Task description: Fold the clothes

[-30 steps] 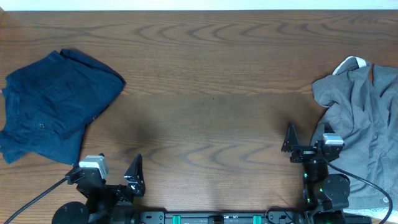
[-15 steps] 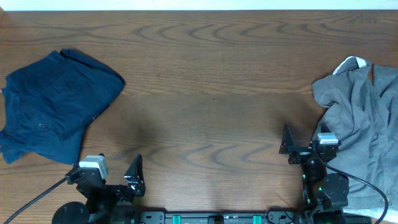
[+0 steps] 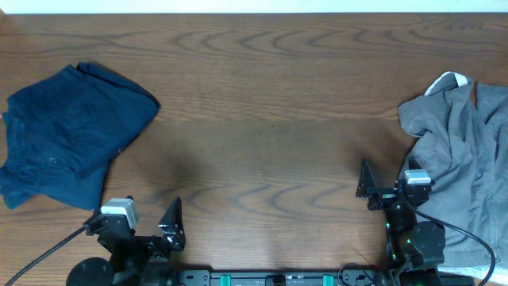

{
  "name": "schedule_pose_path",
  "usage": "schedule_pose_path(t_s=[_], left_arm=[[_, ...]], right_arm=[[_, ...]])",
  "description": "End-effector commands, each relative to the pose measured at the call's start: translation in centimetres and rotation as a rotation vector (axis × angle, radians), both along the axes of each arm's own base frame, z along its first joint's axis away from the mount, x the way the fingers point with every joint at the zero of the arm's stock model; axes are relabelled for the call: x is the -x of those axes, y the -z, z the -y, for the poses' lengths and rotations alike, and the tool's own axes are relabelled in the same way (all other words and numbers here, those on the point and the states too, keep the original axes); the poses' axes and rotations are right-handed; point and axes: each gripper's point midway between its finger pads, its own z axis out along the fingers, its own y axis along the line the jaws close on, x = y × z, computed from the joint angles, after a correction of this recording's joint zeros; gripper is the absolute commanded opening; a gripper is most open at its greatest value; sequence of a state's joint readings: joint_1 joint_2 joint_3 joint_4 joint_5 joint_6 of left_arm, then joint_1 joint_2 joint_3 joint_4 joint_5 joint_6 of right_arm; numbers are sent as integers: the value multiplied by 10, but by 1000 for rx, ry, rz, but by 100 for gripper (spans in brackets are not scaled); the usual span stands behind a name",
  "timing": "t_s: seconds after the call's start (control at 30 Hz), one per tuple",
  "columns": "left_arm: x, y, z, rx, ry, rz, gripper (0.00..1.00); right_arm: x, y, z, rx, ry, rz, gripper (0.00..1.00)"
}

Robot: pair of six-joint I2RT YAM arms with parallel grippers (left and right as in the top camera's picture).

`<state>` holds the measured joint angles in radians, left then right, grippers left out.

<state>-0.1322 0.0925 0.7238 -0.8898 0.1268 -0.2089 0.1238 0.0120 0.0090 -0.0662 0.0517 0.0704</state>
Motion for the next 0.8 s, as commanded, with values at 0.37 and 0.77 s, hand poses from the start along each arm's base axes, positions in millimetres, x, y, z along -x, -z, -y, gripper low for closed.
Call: schedule_pose_path(t_s=[0.37,0.77], left_arm=[[2,13,-10,-67,-35,-31,98],[-54,80,-34,-82,-193,16,98]], right_arm=[[0,1,3,7,11,2,99],[0,1,3,6,11,2,99]])
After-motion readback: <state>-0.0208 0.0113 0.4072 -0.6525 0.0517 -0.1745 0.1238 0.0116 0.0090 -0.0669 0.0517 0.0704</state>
